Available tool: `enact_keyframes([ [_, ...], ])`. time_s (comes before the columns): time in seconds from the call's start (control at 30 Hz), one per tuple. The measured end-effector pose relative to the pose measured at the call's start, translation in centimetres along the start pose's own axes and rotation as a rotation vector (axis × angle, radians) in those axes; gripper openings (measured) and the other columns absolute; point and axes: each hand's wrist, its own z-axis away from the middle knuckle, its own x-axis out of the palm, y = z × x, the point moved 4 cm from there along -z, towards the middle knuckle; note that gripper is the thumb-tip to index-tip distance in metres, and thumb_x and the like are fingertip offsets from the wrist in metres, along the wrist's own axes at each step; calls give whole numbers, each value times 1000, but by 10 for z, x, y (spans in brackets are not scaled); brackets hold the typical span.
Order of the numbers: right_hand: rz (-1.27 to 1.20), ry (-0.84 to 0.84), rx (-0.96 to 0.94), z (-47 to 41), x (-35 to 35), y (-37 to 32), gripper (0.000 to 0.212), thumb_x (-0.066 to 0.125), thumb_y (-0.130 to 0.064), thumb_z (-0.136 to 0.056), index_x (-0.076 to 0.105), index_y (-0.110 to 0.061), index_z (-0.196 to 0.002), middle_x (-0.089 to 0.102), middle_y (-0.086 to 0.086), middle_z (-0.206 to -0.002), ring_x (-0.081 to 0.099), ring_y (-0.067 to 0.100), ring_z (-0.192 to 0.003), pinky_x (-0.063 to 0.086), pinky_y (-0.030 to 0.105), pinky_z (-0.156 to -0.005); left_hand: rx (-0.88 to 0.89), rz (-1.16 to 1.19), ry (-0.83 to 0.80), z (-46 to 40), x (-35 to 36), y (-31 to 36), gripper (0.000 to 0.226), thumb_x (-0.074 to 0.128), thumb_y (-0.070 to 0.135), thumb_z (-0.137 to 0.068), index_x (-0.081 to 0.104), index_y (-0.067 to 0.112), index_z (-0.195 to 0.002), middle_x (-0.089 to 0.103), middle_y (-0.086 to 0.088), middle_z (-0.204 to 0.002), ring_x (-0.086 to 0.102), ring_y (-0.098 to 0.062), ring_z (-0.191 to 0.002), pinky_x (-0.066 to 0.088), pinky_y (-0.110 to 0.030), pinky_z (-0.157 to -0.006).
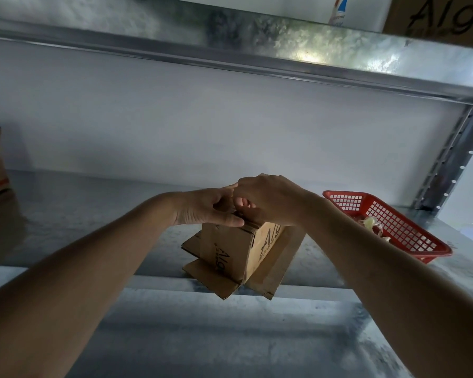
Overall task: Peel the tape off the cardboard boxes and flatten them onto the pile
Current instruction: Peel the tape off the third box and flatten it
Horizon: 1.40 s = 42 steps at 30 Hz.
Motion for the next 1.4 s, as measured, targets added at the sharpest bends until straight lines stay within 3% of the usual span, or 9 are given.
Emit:
enact_keyframes([
  [0.07,-51,17,4,1,1,2,13,66,-31,-97,64,-31,-110,60,-14,-98,65,12,-82,58,37,-70,3,1,-5,0,-1,0,59,82,66,-74,62,44,-126,62,12,-122,59,-4,-116,48,-24,-96],
  [0.27,-117,49,16,2,6,8,11,68,-34,-96,65,-32,-107,58,-18,-93,62,5,-80,45,21,-61,35,-15,-27,1,0,3,62,82,66,-75,58,50,-131,41,5,-158,48,-4,-131,42,-30,-110],
  [0.4,-123,63,39,2,8,10,12,68,-33,-96,65,-33,-108,59,-18,-95,64,7,-84,47,20,-61,41,10,-29,1,1,2,75,83,68,-72,55,47,-139,51,20,-149,49,-2,-133,40,-37,-118],
  [0.53,-123,93,59,2,14,14,11,68,-32,-97,65,-29,-107,57,-16,-95,61,8,-85,44,19,-62,6,-16,-18,0,1,-1,87,82,65,-76,46,41,-151,35,8,-164,38,-14,-146,35,-43,-122],
  [0.67,-131,133,106,5,21,22,12,64,-33,-100,65,-24,-107,56,-13,-95,58,10,-87,36,16,-64,-48,-40,13,3,1,-4,105,80,67,-77,28,37,-163,31,13,-166,32,-12,-150,31,-44,-125],
  [0.83,-305,191,198,9,19,30,16,67,-20,-98,75,-27,-110,72,-8,-106,65,9,-94,57,35,-81,-78,-92,54,4,1,-8,121,74,84,-64,18,44,-164,27,17,-165,33,-9,-145,32,-32,-119],
  [1.07,-363,386,291,17,18,37,19,78,-8,-88,81,-24,-99,75,-15,-87,69,4,-82,60,36,-80,-91,-243,123,7,8,-1,126,57,100,-60,13,44,-163,19,21,-168,28,-2,-141,30,-28,-109],
  [1.3,-369,251,155,21,10,37,33,75,-1,-86,80,-28,-105,57,-45,-76,64,-17,-83,52,6,-81,-65,-362,207,8,24,13,121,46,98,-72,15,29,-166,10,15,-172,19,-10,-155,24,-35,-122],
  [1.4,-407,232,128,25,9,36,32,71,-6,-90,78,-31,-110,57,-50,-82,64,-19,-90,49,3,-82,-52,-342,241,6,30,13,117,48,92,-76,13,27,-166,10,13,-173,22,-13,-155,27,-35,-121],
])
